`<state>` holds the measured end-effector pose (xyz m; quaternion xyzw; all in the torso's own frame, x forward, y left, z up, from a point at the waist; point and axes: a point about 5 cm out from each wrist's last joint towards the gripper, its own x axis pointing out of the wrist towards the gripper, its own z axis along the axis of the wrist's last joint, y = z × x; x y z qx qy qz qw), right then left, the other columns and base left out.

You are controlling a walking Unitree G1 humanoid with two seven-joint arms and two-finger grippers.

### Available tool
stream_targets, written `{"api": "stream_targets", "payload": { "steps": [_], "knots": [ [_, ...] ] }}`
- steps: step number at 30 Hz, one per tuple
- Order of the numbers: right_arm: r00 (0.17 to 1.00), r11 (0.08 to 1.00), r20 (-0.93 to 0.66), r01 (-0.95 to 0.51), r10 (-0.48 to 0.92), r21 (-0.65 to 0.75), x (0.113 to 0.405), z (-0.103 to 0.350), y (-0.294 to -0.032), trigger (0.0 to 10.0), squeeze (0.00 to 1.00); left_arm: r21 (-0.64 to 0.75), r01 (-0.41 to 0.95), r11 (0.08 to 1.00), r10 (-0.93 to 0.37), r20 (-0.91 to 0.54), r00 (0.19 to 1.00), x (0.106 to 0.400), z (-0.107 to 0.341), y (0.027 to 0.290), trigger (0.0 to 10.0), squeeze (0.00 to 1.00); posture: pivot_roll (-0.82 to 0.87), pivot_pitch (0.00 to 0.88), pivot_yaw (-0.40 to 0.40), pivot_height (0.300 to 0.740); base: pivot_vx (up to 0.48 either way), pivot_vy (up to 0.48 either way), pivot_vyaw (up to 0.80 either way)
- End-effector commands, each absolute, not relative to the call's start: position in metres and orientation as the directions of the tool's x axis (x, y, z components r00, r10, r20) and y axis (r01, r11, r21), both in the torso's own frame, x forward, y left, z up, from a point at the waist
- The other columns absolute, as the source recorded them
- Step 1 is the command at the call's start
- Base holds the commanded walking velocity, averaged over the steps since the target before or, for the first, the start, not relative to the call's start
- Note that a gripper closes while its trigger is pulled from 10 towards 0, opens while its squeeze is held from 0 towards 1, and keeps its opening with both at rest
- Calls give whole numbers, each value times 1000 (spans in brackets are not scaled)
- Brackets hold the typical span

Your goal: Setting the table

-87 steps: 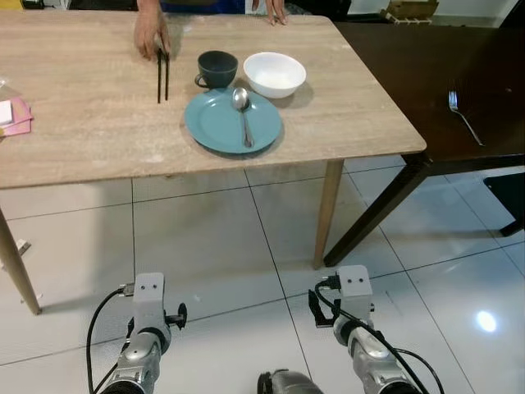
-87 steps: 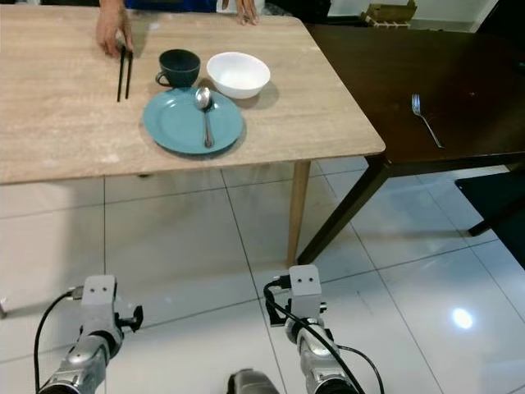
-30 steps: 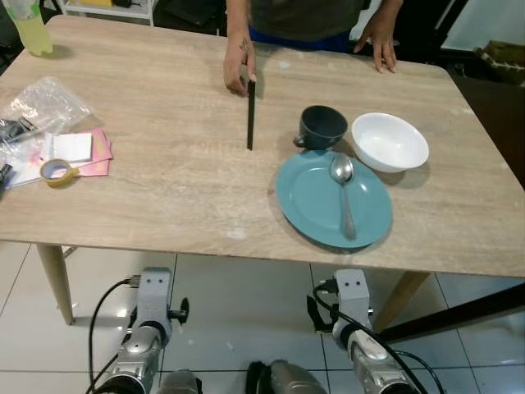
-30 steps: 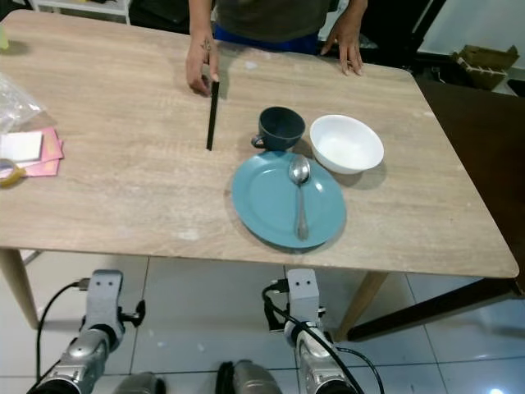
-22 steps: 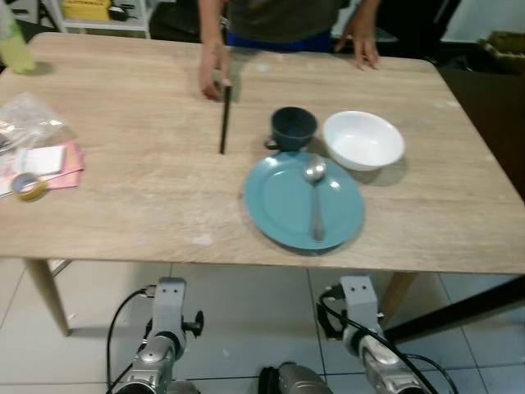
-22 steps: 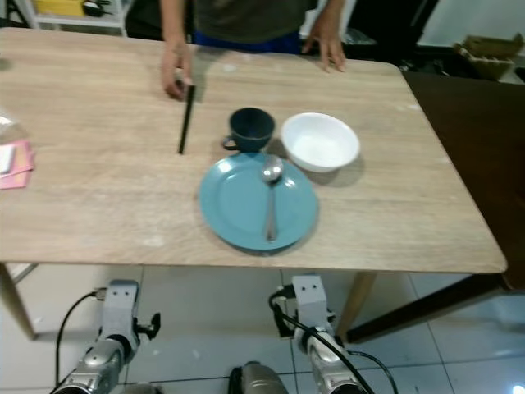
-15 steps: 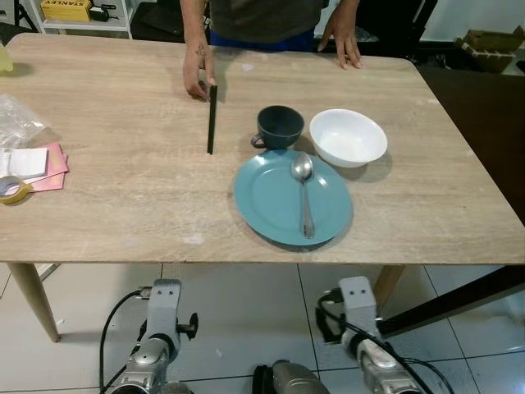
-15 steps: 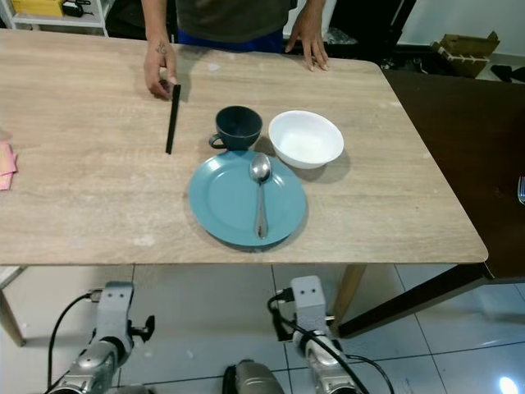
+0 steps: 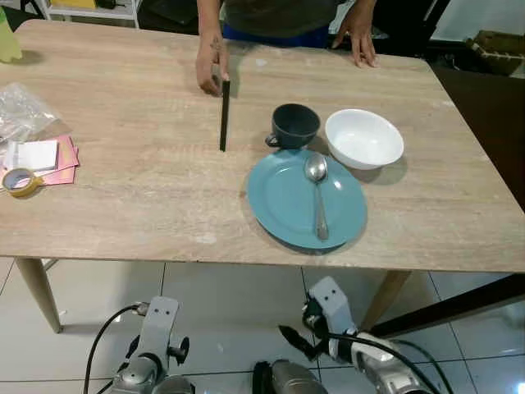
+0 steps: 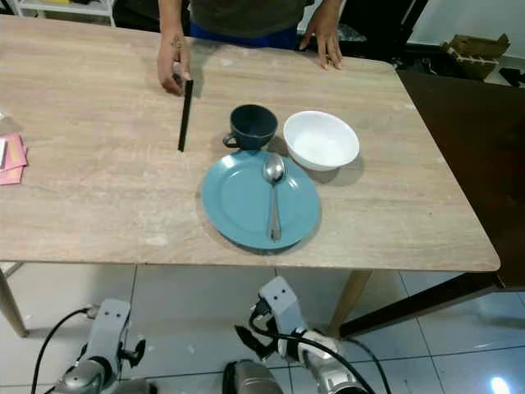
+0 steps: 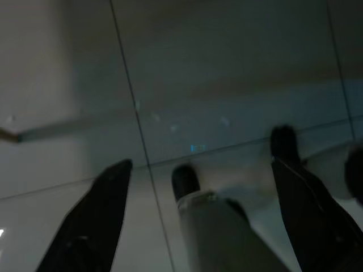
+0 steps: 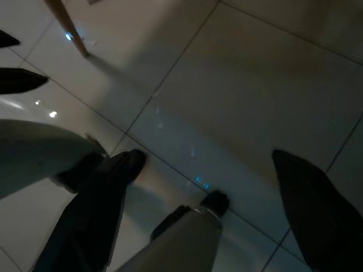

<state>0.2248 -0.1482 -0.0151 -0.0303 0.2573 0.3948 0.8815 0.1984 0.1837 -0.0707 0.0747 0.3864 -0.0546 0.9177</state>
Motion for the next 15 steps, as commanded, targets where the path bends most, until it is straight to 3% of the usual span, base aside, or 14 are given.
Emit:
{"api": "stream_targets", "payload": {
  "steps": [1,3,7,11,12,13,14,15],
  "knots": [
    [494,608,-413,-766,765,210,225,2,-142,10000,0,82,168,982,-54,-734,677,190,-75,181,10000,0,69,61,-52,740,0,0,0],
    [472,577,-385,-785,793,224,225,10,-139,10000,0,81,169,982,-56,-734,677,191,-75,181,10000,0,69,61,-52,740,0,0,0],
    [317,362,-187,-879,930,311,225,68,-124,10000,0,78,180,981,-67,-730,680,194,-74,178,10000,0,65,54,-50,740,0,0,0],
    [257,255,-28,-928,966,272,233,114,-110,10000,0,77,188,979,-75,-726,683,196,-73,176,10000,0,63,55,-49,740,0,0,0],
    [268,260,4,-938,963,229,240,126,-107,10000,0,76,191,979,-77,-724,685,197,-73,175,10000,0,66,60,-50,740,0,0,0],
    [335,328,19,-930,942,166,253,134,-104,10000,0,76,191,979,-79,-723,687,198,-72,175,10000,0,66,60,-50,740,0,0,0],
    [530,528,38,-847,847,62,287,150,-101,10000,0,75,191,979,-81,-717,692,199,-71,174,10000,0,68,63,-51,740,0,0,0],
    [530,528,38,-847,847,62,287,150,-101,10000,0,75,191,979,-81,-717,692,199,-71,174,10000,0,68,63,-51,740,0,0,0]
  ]
}}
